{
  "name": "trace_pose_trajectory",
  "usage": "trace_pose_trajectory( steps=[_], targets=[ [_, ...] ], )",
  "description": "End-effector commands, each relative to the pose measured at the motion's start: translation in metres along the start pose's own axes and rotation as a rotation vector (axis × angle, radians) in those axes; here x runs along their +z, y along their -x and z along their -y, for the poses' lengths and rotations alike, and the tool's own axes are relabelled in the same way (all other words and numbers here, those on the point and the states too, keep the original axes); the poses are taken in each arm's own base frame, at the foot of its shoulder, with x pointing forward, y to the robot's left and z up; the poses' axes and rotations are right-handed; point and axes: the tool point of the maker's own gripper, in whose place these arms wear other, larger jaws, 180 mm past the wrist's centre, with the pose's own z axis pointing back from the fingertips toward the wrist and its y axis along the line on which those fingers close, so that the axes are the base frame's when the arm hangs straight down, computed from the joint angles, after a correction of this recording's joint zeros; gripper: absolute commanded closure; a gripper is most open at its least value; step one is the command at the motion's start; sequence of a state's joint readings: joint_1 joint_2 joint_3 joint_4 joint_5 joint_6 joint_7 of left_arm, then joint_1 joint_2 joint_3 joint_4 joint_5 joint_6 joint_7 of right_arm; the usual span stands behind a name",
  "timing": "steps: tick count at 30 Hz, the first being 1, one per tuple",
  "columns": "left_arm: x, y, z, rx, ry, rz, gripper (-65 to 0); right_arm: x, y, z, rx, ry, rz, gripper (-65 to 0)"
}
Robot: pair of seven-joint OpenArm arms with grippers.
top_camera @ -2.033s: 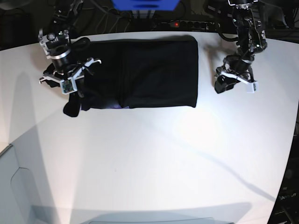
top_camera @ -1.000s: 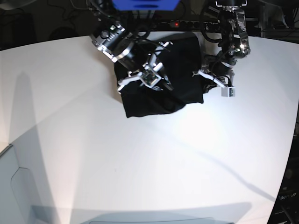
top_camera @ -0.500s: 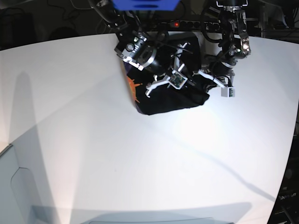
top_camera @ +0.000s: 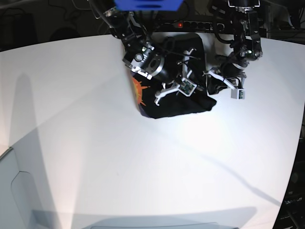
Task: Fold the T-shirt properly
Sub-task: 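Fold the held end over the bundle toward the left gripper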
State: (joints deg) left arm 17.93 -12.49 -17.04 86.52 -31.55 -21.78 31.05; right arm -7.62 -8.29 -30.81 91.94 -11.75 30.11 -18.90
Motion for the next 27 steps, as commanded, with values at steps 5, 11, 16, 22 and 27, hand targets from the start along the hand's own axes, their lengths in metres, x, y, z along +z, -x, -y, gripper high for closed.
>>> trace_pose_trajectory(
  steps=[5, 11, 16, 22, 27],
  targets=[
    [0.013, -0.012, -0.021, -0.011, -0.068, 0.02, 0.0, -0.006, -0.01, 0.002, -0.007, -0.004, 0.037, 0.0],
    [0.036, -0.034, -0.037, -0.031, -0.129, 0.089, 0.0, -0.008, -0.005, -0.002, -0.015, -0.016, 0.027, -18.3],
    [0.051, -0.037, -0.057, -0.008, -0.183, 0.111, 0.0, -0.005, -0.015, 0.0, -0.002, -0.01, 0.054, -35.7],
    [0.065, -0.044, -0.077, 0.008, -0.242, 0.141, 0.0, 0.019, -0.047, 0.011, 0.006, 0.058, 0.142, -40.3],
    [0.076, -0.05, -0.091, 0.019, -0.283, 0.165, 0.0, 0.047, -0.056, 0.029, -0.017, 0.149, 0.18, -40.3]
  ],
)
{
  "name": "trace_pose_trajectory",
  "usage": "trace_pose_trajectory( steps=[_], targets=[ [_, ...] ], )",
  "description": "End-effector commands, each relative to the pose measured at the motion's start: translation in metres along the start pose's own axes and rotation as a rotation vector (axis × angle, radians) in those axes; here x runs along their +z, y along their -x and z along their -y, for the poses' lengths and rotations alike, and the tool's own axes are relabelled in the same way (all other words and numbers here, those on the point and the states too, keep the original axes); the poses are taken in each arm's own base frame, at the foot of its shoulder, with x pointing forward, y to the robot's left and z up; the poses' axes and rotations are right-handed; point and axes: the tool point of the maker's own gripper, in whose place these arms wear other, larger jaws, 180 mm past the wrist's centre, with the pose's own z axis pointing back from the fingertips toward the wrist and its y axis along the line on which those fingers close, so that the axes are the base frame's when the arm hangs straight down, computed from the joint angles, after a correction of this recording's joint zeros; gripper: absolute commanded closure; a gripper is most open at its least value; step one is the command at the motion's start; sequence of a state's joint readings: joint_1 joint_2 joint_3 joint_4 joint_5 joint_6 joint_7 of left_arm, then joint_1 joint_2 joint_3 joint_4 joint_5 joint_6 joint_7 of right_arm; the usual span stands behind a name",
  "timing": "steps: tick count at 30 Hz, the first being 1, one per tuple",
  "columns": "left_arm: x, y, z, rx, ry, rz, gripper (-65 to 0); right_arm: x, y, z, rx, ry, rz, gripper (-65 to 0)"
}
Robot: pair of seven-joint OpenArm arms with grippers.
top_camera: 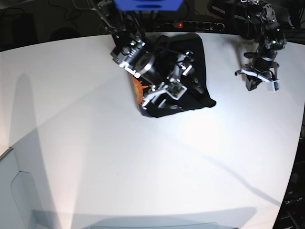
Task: Fold the T-shirt properly
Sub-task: 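Fold the held end over the bundle toward the left gripper, then release the shirt and pull the right gripper back from the bundle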
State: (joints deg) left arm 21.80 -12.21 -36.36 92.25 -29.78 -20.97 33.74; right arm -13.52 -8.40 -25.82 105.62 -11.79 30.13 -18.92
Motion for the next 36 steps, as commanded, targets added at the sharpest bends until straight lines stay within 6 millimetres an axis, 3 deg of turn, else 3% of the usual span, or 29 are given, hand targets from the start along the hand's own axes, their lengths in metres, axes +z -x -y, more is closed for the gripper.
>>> trace_pose_trajectory(
  steps=[1, 9, 13, 16, 21, 24, 31, 36],
  targets=[
    [0.003, -0.016, -0.002, -0.008, 0.002, 0.049, 0.0, 0.005, -0.018, 0.01, -0.009, 0.036, 0.063, -40.3],
    [0.006, -0.021, -0.01, -0.003, -0.018, 0.063, 0.0, 0.047, 0.002, 0.08, -0.043, 0.267, 0.017, -40.2],
    [0.006, -0.021, -0.01, -0.003, -0.018, 0.063, 0.0, 0.059, 0.021, 0.087, -0.071, 0.304, -0.027, -36.4],
    [0.005, -0.021, -0.01, -0.003, -0.018, 0.065, 0.0, 0.063, 0.036, 0.076, -0.101, 0.288, -0.063, -28.7],
    [0.005, -0.022, -0.009, -0.003, -0.017, 0.068, 0.0, 0.052, 0.065, 0.044, -0.158, 0.208, -0.129, -16.2],
    [0.005, -0.022, -0.009, -0.003, -0.017, 0.068, 0.0, 0.047, 0.066, 0.023, -0.171, 0.155, -0.134, -11.1],
    [0.006, -0.022, -0.011, -0.003, -0.021, 0.068, 0.0, 0.038, 0.055, -0.035, -0.148, -0.01, -0.117, -10.4],
    [0.013, -0.03, -0.027, 0.013, -0.063, 0.096, 0.0, 0.04, 0.055, -0.061, -0.107, -0.101, -0.123, -10.4]
  ],
)
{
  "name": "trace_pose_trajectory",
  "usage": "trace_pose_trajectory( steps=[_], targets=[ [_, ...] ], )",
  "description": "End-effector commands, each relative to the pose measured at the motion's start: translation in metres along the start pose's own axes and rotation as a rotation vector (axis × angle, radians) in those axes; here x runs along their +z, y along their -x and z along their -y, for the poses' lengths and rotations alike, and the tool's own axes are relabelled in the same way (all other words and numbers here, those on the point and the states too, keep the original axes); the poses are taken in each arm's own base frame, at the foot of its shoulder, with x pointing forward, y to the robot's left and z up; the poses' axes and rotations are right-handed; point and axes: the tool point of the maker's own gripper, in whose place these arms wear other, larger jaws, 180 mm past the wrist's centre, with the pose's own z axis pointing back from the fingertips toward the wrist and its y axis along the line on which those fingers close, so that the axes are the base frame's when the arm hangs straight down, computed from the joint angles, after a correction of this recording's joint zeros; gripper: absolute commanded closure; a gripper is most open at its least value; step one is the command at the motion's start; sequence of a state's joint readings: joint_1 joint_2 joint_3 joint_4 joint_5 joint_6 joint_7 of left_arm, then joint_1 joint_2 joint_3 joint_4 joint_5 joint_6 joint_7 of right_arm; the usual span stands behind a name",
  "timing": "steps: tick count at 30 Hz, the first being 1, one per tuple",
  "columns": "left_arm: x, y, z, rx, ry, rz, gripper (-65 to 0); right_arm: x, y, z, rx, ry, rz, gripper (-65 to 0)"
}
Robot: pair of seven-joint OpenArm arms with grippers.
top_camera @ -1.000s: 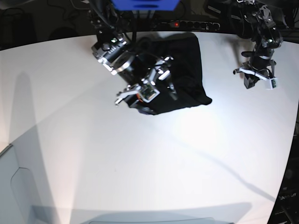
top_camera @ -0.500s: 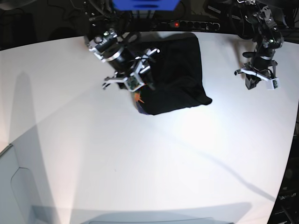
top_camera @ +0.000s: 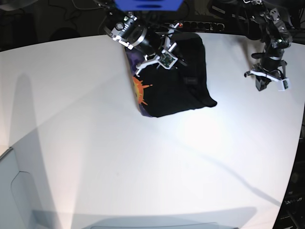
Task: Fold the T-shirt properly
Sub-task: 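Release the shirt and pull the right gripper back from the bundle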
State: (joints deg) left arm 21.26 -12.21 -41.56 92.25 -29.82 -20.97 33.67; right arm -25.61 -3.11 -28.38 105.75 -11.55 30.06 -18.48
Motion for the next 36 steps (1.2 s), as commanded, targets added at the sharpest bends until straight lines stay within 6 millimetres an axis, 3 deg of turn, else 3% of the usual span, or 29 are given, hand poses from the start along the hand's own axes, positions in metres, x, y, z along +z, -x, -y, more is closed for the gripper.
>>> trace_pose_trajectory(
  steps=[1, 4, 8, 16, 19, 22, 29, 36],
  targets=[
    [0.003, -0.015, -0.001, -0.009, 0.004, 0.047, 0.0, 0.001, -0.014, -0.003, -0.006, -0.005, 0.051, -10.4],
    [0.006, -0.019, -0.009, -0.003, -0.016, 0.059, 0.0, 0.001, -0.015, 0.001, 0.007, 0.0, 0.053, -10.4],
    [0.008, -0.021, -0.015, 0.002, -0.032, 0.068, 0.0, 0.005, -0.029, 0.026, 0.031, 0.063, 0.085, -10.4],
    [0.013, -0.03, -0.009, -0.019, -0.023, 0.091, -0.2, -0.006, -0.081, 0.064, 0.139, 0.117, 0.196, -10.4],
    [0.016, -0.037, -0.003, -0.03, -0.015, 0.11, -3.6, -0.01, -0.093, 0.072, 0.17, 0.124, 0.216, -10.4],
    [0.02, -0.038, -0.001, -0.045, -0.012, 0.114, -7.2, -0.02, -0.08, 0.093, 0.162, 0.15, 0.172, -10.4],
    [0.023, -0.036, 0.001, -0.049, -0.012, 0.111, -7.6, -0.028, -0.035, 0.138, 0.087, 0.222, 0.061, -10.4],
    [0.022, -0.028, 0.004, -0.019, -0.009, 0.106, -7.7, -0.02, -0.02, 0.168, 0.047, 0.288, 0.029, -10.4]
  ],
)
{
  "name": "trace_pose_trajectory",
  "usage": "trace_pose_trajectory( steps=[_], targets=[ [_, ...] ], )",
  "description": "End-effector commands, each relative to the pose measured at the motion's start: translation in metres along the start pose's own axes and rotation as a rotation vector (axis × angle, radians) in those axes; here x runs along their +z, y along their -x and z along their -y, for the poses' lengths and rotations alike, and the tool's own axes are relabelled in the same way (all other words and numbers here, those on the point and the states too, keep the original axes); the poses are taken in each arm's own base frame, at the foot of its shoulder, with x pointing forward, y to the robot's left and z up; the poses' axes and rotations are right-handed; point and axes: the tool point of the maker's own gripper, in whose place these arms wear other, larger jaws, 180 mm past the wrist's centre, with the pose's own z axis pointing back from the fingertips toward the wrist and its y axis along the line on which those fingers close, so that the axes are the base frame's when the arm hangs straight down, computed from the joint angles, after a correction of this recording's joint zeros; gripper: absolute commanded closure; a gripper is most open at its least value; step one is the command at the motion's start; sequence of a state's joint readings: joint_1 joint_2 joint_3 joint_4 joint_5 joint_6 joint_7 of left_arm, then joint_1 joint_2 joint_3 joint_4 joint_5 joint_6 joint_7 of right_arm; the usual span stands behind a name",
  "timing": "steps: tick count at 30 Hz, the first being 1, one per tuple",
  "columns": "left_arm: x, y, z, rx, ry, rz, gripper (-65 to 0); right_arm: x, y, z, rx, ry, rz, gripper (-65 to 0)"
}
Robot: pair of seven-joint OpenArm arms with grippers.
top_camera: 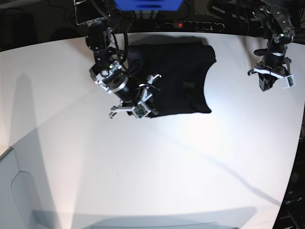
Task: Fold the T-shirt properly
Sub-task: 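Release the shirt and pull the right gripper back from the bundle, then grasp the bundle's edges with both grippers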
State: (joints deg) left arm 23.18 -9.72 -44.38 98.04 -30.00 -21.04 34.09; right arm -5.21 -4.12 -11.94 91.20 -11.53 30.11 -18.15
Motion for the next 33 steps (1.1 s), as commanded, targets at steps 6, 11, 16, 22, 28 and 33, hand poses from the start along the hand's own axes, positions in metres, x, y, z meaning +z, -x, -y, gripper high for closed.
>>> trace_pose_trajectory(
  steps=[6, 11, 16, 22, 28, 33],
  targets=[
    [0.004, -0.019, 0.005, -0.023, 0.015, 0.06, -10.1, -0.004, -0.004, 0.0, -0.017, -0.006, 0.032, -10.3],
    [0.009, -0.026, 0.016, -0.051, 0.037, 0.048, -30.0, 0.015, -0.038, 0.0, -0.006, 0.022, 0.174, -10.5],
    [0.023, -0.041, 0.054, 0.022, 0.165, 0.08, -36.8, 0.034, -0.066, -0.002, 0.01, 0.047, 0.264, -10.5],
    [0.015, -0.014, 0.117, 0.055, 0.358, -0.051, -44.1, 0.038, -0.066, -0.002, 0.009, 0.051, 0.264, -10.5],
    [0.006, 0.032, 0.16, 0.053, 0.442, -0.176, -44.3, 0.04, -0.062, 0.0, 0.025, 0.052, 0.254, -10.5],
    [-0.004, 0.07, 0.172, 0.08, 0.471, -0.286, -44.3, 0.04, -0.061, 0.001, 0.031, 0.053, 0.248, -10.5]
  ],
)
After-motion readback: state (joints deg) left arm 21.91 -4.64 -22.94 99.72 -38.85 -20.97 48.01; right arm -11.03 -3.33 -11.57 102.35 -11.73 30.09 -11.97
